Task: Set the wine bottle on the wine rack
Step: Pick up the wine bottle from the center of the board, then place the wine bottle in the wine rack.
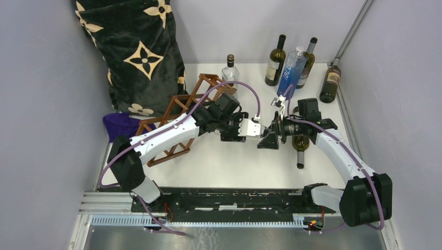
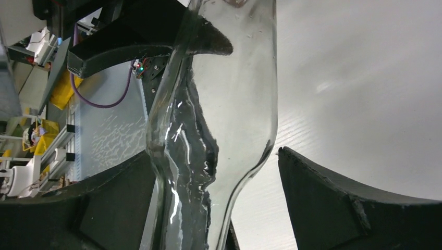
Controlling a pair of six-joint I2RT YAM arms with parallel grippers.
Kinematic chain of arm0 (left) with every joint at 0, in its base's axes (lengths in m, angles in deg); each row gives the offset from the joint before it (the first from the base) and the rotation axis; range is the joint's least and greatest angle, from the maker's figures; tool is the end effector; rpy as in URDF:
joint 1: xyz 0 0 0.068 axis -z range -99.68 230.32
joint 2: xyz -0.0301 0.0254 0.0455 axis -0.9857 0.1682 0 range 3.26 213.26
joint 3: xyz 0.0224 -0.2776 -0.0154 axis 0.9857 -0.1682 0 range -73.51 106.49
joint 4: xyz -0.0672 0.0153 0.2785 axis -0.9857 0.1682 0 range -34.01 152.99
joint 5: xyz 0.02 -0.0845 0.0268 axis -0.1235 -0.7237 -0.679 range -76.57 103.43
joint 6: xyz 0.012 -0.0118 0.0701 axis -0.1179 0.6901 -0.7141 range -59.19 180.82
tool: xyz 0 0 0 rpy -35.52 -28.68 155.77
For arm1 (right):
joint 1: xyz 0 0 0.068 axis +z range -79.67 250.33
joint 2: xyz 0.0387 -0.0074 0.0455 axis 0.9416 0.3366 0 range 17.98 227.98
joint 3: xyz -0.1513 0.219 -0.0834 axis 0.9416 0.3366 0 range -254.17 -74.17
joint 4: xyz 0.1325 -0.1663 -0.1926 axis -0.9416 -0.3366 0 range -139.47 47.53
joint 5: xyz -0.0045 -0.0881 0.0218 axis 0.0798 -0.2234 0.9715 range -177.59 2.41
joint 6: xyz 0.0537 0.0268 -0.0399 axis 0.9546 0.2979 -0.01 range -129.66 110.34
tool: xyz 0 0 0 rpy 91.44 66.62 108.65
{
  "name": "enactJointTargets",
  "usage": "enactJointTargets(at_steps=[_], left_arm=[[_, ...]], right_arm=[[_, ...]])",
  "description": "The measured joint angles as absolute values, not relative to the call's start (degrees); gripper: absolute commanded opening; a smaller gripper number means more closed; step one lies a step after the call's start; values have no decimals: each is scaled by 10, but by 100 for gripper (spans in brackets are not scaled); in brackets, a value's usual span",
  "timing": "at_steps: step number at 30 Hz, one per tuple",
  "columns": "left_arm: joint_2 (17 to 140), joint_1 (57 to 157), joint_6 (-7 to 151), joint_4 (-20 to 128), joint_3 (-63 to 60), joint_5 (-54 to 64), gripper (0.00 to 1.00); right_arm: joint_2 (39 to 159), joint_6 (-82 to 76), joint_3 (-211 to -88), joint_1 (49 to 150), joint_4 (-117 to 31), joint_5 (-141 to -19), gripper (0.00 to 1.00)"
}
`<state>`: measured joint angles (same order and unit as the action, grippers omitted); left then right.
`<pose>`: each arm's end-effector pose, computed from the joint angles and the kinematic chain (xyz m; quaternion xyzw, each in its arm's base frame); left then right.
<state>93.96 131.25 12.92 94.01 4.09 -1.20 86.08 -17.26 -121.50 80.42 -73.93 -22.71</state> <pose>0.2306 -0.3079 0.2781 0.7379 0.5763 -0.1287 0.3269 0.2422 0.0980 0.2456 -0.2943 0.7623 0.5134 0.2620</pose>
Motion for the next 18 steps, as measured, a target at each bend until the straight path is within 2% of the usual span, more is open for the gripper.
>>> enactJointTargets(at_steps=[3,8,18], left_arm=[[947,1316,115,949,54,2,2],[957,1317,104,952,63,15,2],[958,1318,101,956,76,5,2]], right_arm=[[861,-145,-1208,806,-718,-221,98],[862,-125,-1210,807,-699,-219,98],[872,-412,-1331,811,-833,-273,98]])
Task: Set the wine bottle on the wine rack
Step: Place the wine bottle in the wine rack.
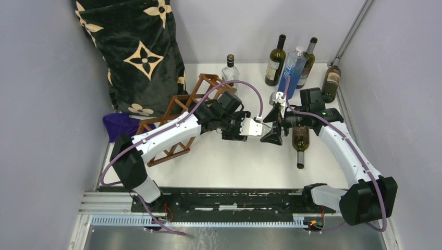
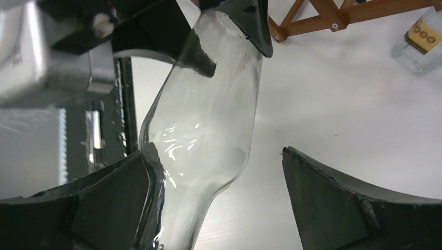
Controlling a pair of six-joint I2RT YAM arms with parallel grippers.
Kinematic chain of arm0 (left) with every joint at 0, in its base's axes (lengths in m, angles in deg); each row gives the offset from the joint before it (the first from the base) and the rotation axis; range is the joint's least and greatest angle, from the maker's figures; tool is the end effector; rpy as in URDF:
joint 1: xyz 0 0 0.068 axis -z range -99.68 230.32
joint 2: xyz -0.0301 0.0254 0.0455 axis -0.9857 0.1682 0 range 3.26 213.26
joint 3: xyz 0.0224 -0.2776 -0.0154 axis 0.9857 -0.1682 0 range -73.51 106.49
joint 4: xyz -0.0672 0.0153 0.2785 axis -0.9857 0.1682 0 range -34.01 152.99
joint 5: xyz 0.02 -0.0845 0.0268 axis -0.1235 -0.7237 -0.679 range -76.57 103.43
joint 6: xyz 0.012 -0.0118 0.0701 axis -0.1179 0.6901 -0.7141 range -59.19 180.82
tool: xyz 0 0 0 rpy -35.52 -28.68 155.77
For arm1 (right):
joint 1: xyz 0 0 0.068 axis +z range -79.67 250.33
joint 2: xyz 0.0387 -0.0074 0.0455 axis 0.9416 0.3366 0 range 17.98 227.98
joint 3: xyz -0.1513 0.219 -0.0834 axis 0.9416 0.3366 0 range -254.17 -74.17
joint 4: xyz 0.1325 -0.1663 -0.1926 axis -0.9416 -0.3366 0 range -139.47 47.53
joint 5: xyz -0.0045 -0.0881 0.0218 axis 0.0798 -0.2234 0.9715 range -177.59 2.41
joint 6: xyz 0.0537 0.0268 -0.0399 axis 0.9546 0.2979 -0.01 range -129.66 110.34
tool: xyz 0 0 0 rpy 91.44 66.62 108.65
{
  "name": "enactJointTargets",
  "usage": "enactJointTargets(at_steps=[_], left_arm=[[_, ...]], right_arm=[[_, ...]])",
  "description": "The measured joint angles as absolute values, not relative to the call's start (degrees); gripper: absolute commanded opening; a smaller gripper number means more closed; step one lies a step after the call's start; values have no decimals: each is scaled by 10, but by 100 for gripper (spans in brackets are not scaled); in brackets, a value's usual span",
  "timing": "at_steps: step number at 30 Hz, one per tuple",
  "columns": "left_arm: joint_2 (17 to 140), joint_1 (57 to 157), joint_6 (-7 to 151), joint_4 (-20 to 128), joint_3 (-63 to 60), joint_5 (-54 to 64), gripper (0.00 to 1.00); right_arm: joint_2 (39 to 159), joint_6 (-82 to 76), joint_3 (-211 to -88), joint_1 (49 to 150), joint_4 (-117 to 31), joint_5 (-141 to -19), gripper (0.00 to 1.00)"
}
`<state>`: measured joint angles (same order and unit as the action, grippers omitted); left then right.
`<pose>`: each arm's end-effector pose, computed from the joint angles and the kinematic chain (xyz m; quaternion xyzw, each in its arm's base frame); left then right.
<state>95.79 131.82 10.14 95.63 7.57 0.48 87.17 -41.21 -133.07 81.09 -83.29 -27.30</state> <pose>0.2344 -0.3161 0.2856 0.7526 0.5592 -0.1087 0.3302 0.2529 0.1009 0.2961 -0.4502 0.7002 0.4139 0.3686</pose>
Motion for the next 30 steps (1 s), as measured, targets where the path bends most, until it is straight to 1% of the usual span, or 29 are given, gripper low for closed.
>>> enactJointTargets(at_steps=[5,9,16,21,30], left_arm=[[958,1322,102,970,76,-22,2],[958,1323,102,972,76,-40,2],[972,1320,103,1008,92,-53,2],[987,1319,118,1029,113,-62,2],[995,1320,143,1038,133,-80,2]], right_arm=[[847,-576,-1331,811,-883,-278,98],[814,-650,-1325,811,-889,-271,98],[787,-641,-1292,839,-844,-303,98],[764,-619,-1262,865,-804,-353,93],[728,-571,-1212,906,-723,-410,89]])
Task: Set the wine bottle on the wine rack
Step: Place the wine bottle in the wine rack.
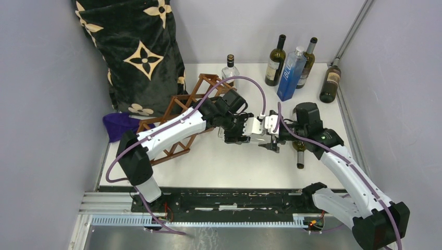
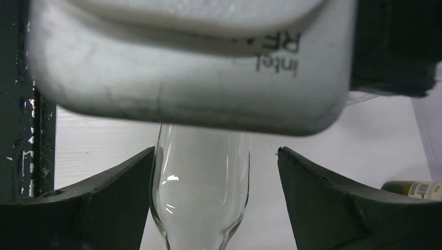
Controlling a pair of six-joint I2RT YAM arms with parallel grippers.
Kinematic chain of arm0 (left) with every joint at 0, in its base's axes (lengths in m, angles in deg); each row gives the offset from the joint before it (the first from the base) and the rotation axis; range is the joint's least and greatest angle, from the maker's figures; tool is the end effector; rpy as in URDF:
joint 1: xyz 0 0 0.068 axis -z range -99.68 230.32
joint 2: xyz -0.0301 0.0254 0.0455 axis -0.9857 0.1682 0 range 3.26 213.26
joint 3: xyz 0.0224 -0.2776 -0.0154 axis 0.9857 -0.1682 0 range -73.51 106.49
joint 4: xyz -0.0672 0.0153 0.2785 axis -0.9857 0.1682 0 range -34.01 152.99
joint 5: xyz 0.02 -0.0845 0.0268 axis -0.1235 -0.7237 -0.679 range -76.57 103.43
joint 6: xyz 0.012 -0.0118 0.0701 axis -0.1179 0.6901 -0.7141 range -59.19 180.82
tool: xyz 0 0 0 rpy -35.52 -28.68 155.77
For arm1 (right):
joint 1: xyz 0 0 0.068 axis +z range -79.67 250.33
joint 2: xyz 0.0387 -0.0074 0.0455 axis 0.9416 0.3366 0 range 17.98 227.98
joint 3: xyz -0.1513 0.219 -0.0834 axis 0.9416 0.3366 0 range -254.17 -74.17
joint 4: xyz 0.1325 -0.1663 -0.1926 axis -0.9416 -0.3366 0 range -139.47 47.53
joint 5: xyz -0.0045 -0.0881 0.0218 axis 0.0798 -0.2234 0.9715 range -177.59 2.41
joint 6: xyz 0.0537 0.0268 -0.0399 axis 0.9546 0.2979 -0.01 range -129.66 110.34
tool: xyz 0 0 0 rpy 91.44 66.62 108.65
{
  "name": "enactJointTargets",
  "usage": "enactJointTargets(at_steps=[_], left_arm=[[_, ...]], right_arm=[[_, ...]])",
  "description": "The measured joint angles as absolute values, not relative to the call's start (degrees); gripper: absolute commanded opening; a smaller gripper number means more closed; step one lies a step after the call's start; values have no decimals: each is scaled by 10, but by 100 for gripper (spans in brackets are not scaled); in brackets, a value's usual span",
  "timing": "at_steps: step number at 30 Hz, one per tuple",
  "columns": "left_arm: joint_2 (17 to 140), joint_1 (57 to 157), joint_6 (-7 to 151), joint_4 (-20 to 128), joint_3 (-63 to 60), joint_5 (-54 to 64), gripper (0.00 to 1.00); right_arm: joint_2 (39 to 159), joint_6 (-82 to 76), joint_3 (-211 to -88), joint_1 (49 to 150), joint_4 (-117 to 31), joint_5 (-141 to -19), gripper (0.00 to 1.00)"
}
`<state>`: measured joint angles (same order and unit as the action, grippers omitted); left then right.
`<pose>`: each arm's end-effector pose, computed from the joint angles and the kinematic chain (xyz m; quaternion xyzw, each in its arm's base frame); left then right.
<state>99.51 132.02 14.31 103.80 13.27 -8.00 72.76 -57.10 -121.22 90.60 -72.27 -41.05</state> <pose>0.2293 -0.3254 0.2878 0.7469 0.5776 -0.1907 0.2684 0.2035 0.1214 0.2872 -0.6041 0.5870 0.2491 0.4779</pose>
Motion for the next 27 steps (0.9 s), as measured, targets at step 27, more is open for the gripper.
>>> enactJointTargets(at_steps=[27], left_arm=[[997,1299,144,1021,130,-123,2]], right_arm=[[709,-601,-1211,916,-735,-463,83]])
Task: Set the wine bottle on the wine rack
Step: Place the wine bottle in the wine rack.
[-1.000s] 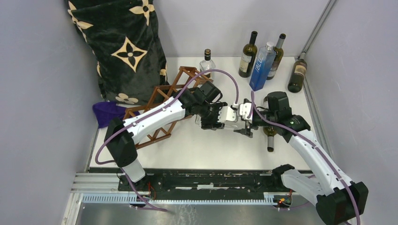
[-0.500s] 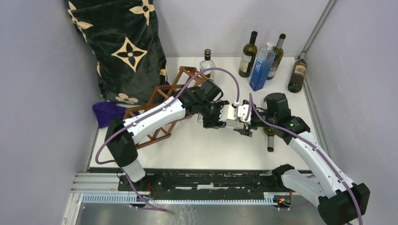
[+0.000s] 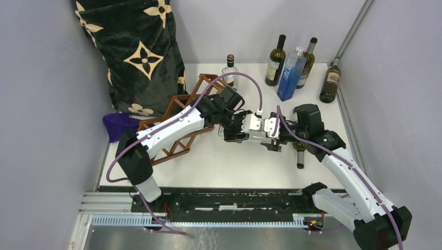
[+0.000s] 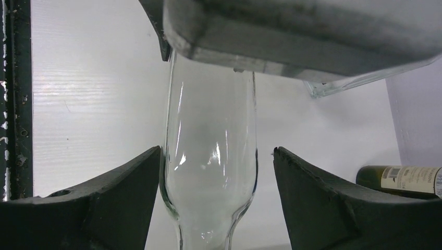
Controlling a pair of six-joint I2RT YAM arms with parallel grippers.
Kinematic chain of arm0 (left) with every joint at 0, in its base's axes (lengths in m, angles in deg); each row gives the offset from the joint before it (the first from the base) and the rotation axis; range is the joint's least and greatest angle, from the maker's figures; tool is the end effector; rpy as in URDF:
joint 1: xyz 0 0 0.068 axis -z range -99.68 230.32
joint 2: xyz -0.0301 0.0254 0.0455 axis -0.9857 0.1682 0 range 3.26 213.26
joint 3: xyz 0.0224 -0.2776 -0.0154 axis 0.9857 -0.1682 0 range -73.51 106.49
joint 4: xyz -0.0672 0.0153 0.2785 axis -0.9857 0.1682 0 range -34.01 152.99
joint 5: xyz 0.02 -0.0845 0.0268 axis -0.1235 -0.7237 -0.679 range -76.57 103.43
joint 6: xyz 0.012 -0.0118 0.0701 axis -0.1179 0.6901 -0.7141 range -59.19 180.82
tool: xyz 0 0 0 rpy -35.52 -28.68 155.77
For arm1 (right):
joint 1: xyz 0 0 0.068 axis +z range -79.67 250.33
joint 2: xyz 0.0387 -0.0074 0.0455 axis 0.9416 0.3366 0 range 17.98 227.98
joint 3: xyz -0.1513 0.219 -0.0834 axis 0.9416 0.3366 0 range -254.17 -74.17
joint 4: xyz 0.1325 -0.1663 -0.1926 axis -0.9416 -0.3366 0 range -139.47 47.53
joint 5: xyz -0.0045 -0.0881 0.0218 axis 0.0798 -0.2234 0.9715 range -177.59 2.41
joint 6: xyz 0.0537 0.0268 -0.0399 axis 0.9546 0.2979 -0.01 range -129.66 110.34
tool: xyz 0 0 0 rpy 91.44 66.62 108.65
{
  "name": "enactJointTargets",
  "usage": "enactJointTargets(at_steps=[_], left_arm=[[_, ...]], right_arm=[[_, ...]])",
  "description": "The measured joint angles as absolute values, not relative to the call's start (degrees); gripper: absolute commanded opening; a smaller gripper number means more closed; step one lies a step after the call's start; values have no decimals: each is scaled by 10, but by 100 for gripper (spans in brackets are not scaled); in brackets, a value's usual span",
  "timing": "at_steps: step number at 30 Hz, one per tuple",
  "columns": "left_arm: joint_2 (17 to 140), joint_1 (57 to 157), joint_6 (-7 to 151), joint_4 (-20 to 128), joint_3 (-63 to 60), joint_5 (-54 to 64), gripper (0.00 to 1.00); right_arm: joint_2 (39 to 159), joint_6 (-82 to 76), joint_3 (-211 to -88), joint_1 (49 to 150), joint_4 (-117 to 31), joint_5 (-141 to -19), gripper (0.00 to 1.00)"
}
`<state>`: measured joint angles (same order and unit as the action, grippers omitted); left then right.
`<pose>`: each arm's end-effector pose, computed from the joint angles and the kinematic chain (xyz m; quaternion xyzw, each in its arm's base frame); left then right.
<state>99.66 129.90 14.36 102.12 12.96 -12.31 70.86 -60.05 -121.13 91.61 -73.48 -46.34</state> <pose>0.2394 -0.3209 0.2885 0.7366 0.5754 -0.2207 0.2787 0.1987 0.1197 0.2894 -0.6178 0.5867 0.2000 0.4839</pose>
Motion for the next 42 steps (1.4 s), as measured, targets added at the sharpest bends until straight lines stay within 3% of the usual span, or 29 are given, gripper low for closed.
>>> enactJointTargets(at_steps=[14,16,20,22,25,33,39,40,41,42], left_arm=[[997,1296,144,1022,129,-126,2],[997,1295,144,1022,129,-126,2],[997,1296,145,1025,129,-126,2],[997,1296,149,1025,129,-127,2],[999,1296,151,1026,129,-128,6],[1002,1296,162,1026,126,-135,61],[995,1296,174,984,84,-147,83],[994,1296,174,977,78,-148,88],[992,1296,175,972,74,-148,98],[990,1296,175,969,71,-148,100]], right_arm=[[727,-589,-1210,916,-736,-456,70],[727,-586,-1208,916,-735,-454,59],[729,-567,-1203,916,-730,-452,17],[729,-561,-1202,915,-729,-450,8],[730,-559,-1202,915,-730,-447,1],[730,-537,-1192,909,-725,-433,0],[731,-481,-1165,881,-709,-390,0],[732,-469,-1160,875,-705,-382,0],[732,-457,-1155,868,-700,-374,0],[733,-446,-1151,862,-697,-368,0]])
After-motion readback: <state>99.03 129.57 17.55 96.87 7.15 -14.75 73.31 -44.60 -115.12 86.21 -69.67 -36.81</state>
